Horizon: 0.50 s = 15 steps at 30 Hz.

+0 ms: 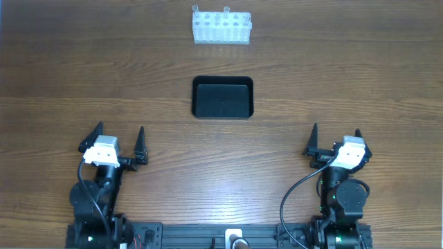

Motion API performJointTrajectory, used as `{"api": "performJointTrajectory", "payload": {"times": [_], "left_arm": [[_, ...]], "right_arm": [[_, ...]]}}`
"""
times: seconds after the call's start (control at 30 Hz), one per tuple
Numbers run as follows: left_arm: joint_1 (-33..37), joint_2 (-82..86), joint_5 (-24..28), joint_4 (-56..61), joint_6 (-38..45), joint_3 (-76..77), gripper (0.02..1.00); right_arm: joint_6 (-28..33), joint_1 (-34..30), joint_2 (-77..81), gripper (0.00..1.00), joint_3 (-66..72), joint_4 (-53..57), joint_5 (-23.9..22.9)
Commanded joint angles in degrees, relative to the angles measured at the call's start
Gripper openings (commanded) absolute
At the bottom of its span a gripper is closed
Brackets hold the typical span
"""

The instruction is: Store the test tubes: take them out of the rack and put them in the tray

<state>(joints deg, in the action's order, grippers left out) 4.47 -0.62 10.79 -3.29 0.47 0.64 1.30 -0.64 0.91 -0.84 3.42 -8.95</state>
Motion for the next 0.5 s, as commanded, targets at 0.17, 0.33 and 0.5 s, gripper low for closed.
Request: {"api": "performJointTrajectory", "payload": {"times": [0.17,0.33,0.5], "left_arm": [[-0.2,0.2,0.7,0.0,0.8,-0.3,1.000],[-0.2,0.2,0.7,0.0,0.8,-0.3,1.000],[-0.2,-1.4,0.8,1.5,-0.8,0.2,1.000]], "right_arm": [[-0.4,0.2,-0.5,0.991,0.5,0.0,0.1],[-0.4,0.2,-0.5,0.993,0.5,0.0,0.1],[-0.4,0.2,-0.5,0.991,0.5,0.0,0.1]]}}
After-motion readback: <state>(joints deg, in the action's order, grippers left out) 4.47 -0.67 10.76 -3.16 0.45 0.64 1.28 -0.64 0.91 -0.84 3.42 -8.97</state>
